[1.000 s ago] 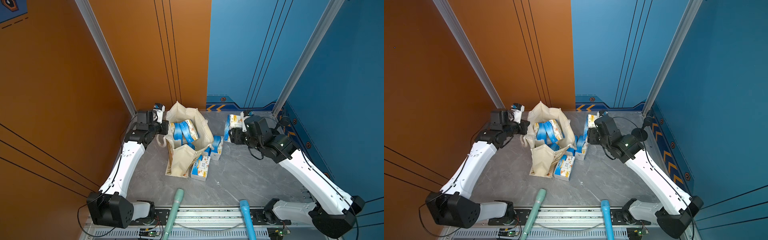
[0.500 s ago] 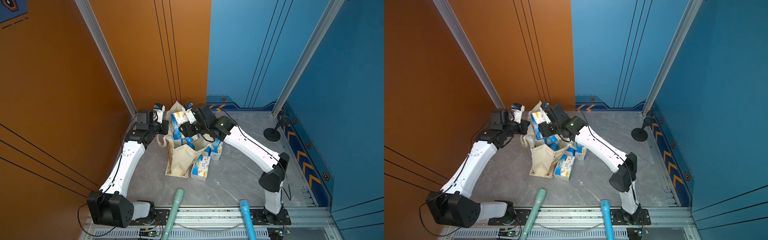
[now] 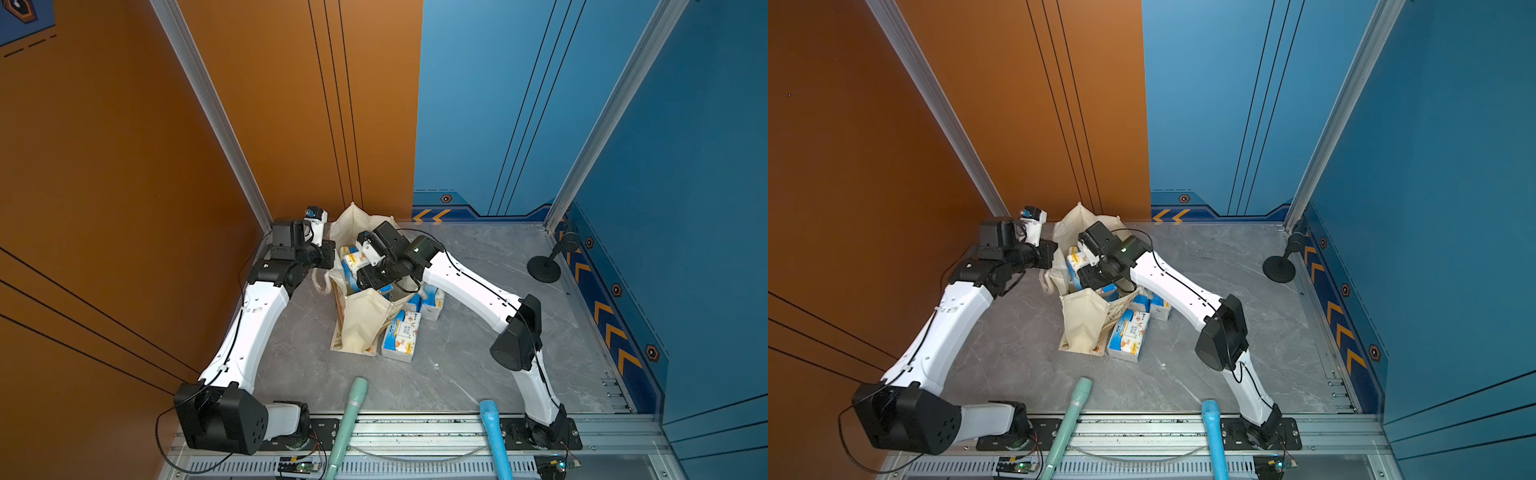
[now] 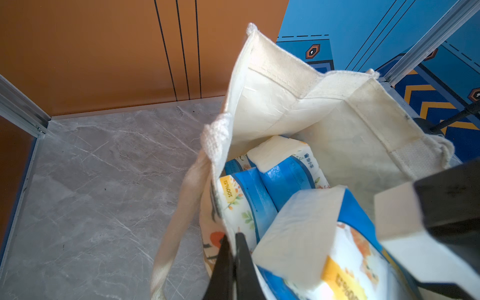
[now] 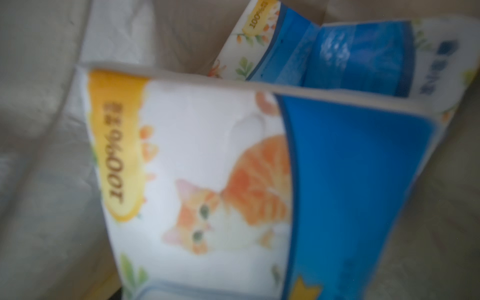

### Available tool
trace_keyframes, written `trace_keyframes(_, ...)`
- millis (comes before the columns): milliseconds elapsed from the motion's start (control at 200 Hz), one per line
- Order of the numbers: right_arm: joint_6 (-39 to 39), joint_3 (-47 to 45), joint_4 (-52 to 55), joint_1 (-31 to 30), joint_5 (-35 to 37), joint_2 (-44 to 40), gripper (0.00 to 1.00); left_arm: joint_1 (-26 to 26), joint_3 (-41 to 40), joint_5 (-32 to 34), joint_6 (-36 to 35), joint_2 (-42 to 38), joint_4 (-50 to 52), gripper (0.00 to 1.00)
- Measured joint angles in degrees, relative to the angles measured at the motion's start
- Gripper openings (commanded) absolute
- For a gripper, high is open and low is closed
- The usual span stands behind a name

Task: Put tissues into the canvas bag
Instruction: Place the pack of facial tissues in the canvas bag.

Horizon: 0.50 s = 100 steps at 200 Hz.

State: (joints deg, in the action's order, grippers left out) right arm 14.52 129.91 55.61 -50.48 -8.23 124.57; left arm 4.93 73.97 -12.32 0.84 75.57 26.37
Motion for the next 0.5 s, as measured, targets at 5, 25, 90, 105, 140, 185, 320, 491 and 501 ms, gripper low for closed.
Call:
trace_keyframes(5,0.00,0.17,0.17,-0.02,-0.02,0.09,0.72,0.00,0.00,0.00,0.00,0.00,0.00,0.00)
trace_keyframes(25,-0.22,1.18,1.09,-0.11,-0.15,0.79,0.73,0.00,0.00,0.02,0.00,0.02,0.00,0.00)
trace_keyframes(90,-0.83,4.07,3.39,-0.46,-0.17,2.54,0.78,0.00,0.00,0.02,0.00,0.09,0.00,0.00)
trace_keyframes(105,-0.85,4.72,3.91,-0.57,-0.17,2.91,0.80,-0.02,0.00,0.02,0.00,0.11,0.00,0.00)
trace_keyframes(140,-1.22,6.05,5.03,-0.81,-0.17,3.69,0.84,-0.09,0.00,0.02,0.00,0.15,0.00,0.00)
trace_keyframes(185,-1.79,7.08,6.12,-1.05,-0.15,4.35,0.92,-0.13,0.00,0.02,0.00,0.15,0.00,0.00)
trace_keyframes(320,-2.73,8.02,8.24,-1.75,-0.17,4.66,0.97,-0.15,0.00,0.00,0.00,0.15,-0.02,0.00)
trace_keyframes(491,-2.71,7.52,7.37,-1.46,-0.09,2.54,1.00,-0.15,0.00,0.00,0.00,0.20,-0.07,0.00)
trace_keyframes(501,-2.71,7.23,6.99,-1.38,-0.09,2.05,1.00,-0.15,0.00,0.00,0.00,0.20,-0.09,0.00)
